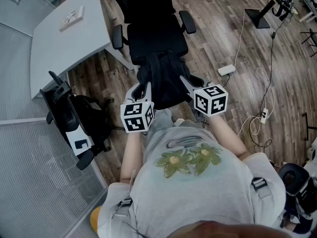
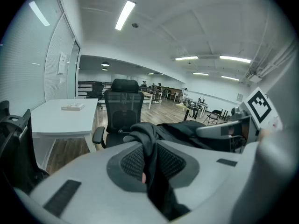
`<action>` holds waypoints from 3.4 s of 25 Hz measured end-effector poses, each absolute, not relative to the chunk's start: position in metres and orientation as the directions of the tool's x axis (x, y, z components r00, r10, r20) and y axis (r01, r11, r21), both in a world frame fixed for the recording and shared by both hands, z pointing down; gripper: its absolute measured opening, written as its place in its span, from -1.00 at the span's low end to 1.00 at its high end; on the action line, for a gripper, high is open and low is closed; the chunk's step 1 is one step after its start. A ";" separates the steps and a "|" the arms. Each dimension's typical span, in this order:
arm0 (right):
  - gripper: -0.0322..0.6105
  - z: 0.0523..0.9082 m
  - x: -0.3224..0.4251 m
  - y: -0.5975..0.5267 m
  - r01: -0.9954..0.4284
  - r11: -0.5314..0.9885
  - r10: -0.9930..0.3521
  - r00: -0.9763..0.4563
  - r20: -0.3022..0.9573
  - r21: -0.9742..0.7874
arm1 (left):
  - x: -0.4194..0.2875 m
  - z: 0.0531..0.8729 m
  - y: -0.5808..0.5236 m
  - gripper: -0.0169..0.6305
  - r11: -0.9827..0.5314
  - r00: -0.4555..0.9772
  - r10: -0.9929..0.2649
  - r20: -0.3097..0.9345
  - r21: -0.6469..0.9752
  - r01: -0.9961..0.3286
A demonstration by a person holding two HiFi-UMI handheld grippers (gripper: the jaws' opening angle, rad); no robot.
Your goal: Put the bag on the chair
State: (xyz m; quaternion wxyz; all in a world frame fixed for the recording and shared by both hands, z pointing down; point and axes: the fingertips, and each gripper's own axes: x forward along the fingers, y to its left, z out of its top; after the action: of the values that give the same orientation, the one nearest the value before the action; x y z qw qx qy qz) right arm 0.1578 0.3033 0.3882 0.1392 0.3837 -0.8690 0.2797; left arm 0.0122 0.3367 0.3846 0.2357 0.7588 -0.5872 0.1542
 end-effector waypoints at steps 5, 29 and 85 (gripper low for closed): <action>-0.64 0.394 0.147 0.288 -0.748 0.540 -0.587 -0.664 0.464 -0.386 | 0.001 0.390 0.319 -0.74 -0.199 0.266 -0.811 0.521 0.183 -0.963; -0.64 0.401 0.093 0.166 -0.780 0.481 -0.625 -0.625 0.467 -0.400 | -0.058 0.400 0.191 -0.74 -0.243 0.312 -0.795 0.520 0.198 -0.950; -0.64 0.416 0.034 -0.090 -0.805 0.448 -0.630 -0.593 0.501 -0.390 | -0.121 0.414 -0.066 -0.74 -0.274 0.350 -0.773 0.528 0.220 -0.936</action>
State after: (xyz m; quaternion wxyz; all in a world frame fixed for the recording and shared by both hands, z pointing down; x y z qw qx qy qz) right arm 0.0338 -0.0903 0.4158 0.1428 0.4277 -0.8388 0.3052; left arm -0.1214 -0.0657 0.4141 0.2531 0.7818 -0.5467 0.1609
